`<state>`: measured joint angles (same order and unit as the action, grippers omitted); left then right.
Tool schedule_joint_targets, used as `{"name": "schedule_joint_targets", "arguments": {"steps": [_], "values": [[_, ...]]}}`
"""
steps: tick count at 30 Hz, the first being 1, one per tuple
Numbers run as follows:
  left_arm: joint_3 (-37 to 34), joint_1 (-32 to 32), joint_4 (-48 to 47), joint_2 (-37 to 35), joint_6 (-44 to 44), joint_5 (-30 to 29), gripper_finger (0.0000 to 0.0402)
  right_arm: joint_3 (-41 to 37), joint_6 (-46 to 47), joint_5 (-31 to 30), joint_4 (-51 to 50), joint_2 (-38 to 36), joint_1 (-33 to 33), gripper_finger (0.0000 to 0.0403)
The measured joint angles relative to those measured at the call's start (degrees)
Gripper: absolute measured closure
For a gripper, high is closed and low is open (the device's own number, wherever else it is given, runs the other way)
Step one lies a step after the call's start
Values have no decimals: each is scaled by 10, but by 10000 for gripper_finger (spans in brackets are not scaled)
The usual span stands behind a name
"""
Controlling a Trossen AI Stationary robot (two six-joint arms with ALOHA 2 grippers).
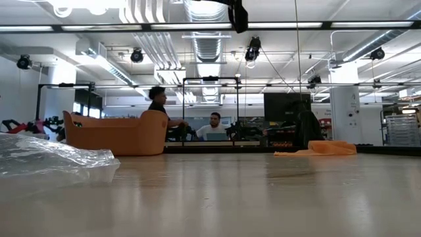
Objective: Roll bandage
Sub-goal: Roll the blue bandage
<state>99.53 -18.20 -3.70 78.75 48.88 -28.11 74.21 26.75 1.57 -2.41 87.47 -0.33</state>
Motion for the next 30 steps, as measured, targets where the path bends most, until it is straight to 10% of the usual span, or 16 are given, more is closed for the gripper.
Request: {"name": "schedule_joint_targets", "arguments": {"steps": [11,30], "values": [[9,33,-15,-5,113,-156,401,0,-104,145,0,-16,28,400],[8,118,-59,-10,67,-139,401,0,-150,144,-45,-125,112,400]]}}
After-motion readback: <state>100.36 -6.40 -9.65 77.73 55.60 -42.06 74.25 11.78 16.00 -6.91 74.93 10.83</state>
